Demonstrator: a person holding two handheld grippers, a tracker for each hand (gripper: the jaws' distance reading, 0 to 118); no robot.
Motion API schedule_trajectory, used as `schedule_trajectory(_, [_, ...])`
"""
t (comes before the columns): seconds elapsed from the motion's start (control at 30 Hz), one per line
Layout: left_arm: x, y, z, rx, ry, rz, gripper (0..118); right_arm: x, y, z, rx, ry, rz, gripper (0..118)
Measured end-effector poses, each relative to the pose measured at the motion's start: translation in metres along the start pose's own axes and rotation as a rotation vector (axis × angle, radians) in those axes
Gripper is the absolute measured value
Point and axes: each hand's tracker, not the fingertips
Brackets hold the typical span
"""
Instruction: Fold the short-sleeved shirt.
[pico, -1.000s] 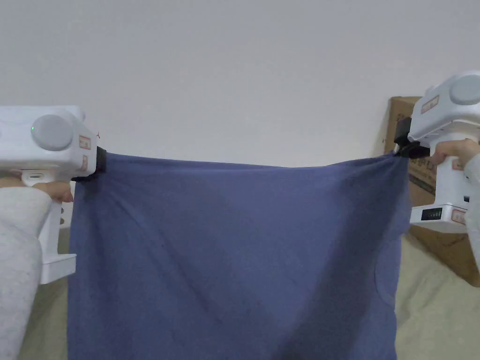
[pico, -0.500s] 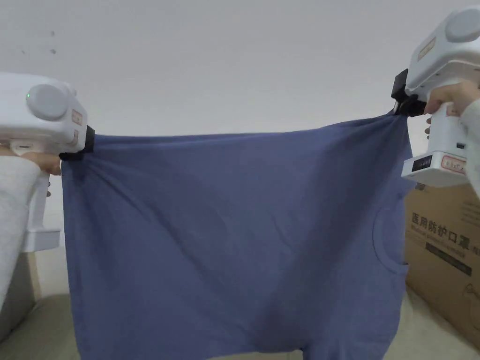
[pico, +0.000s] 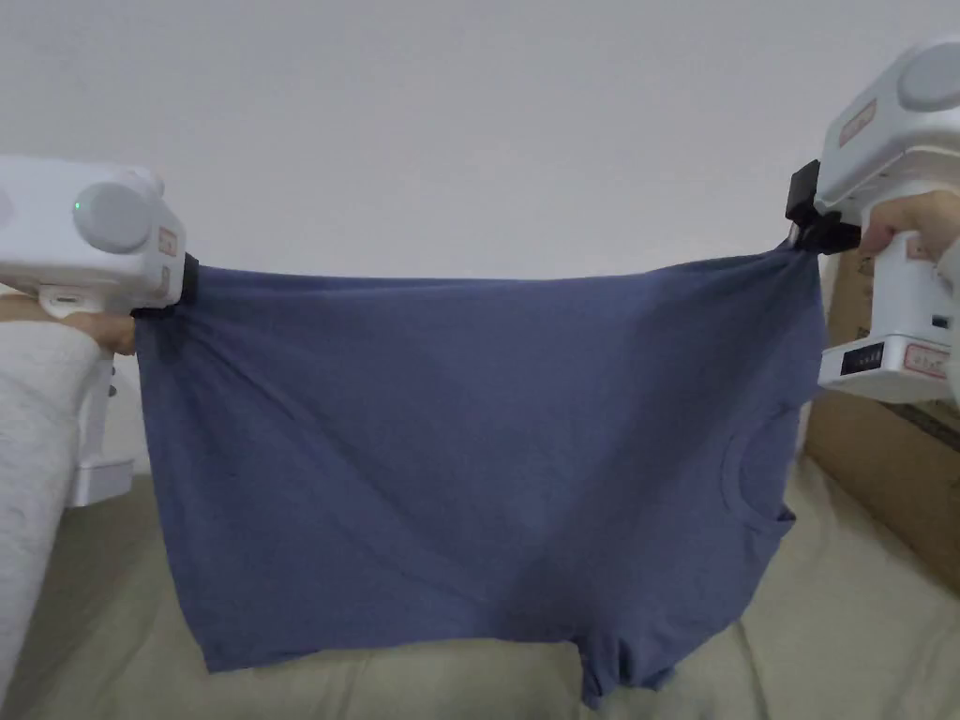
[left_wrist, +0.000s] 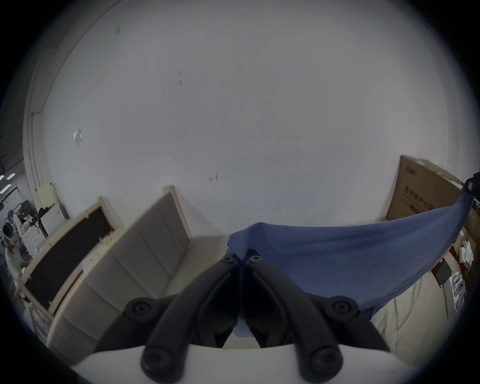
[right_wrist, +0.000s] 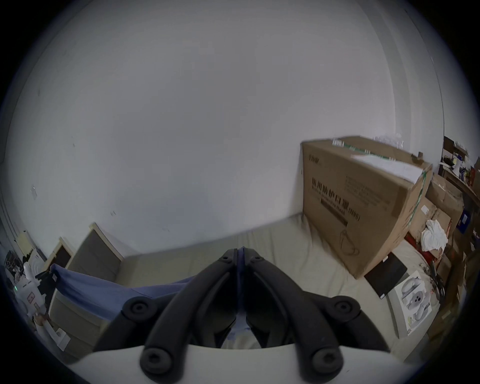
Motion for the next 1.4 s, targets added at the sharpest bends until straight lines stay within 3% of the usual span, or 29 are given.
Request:
schedule_trajectory(0.2, [0.029,-0.11,-0.099,-0.242,0.018,-0.057,1,0.002,-0.088,-0.111,-0.196,-0.081,0.015,5])
schedule_trajectory(0.37, [0.047,-0.206,-0.16,-0.429,0.009,-0.072,1,0.006,-0.18,-0.191,-0.389,-0.163,0.096,5])
schedule_trajectory(0.43, [0.048,-0.236,-0.187,-0.472,0.021,-0.076,1,0.012,-0.216,-0.212,-0.451,-0.177,0.075,5])
schedule_trajectory(0.67, [0.046,-0.298,-0.186,-0.563,0.011,-0.078,1,0.047,-0.286,-0.243,-0.558,-0.193,0.079,5])
schedule_trajectory(0.77, [0.031,-0.31,-0.16,-0.53,-0.042,-0.014,1,0.065,-0.296,-0.217,-0.548,-0.133,0.033,5])
schedule_trajectory(0.83, [0.019,-0.32,-0.129,-0.497,-0.079,0.027,1,0.076,-0.303,-0.183,-0.515,-0.08,-0.041,5])
schedule_trajectory(0.93, [0.006,-0.336,-0.075,-0.467,-0.095,0.02,1,0.101,-0.317,-0.13,-0.465,0.056,-0.259,5])
schedule_trajectory(1.0, [-0.002,-0.348,-0.039,-0.461,-0.135,-0.006,1,0.108,-0.336,-0.092,-0.478,0.014,-0.205,5])
schedule_trajectory(1.03, [-0.007,-0.354,-0.018,-0.468,-0.142,0.002,1,0.111,-0.345,-0.075,-0.479,-0.017,-0.125,5])
schedule_trajectory(1.07, [-0.012,-0.36,0.003,-0.464,-0.146,0.016,1,0.115,-0.356,-0.058,-0.481,-0.035,-0.095,5])
schedule_trajectory(1.17, [-0.021,-0.387,0.065,-0.44,-0.163,0.029,1,0.134,-0.394,-0.003,-0.499,0.053,-0.169,5])
schedule_trajectory(1.3, [-0.027,-0.429,0.132,-0.453,-0.158,-0.005,1,0.149,-0.446,0.067,-0.522,0.017,-0.143,5])
schedule_trajectory(1.4, [-0.033,-0.459,0.174,-0.445,-0.142,0.05,1,0.163,-0.477,0.108,-0.56,0.005,-0.18,5])
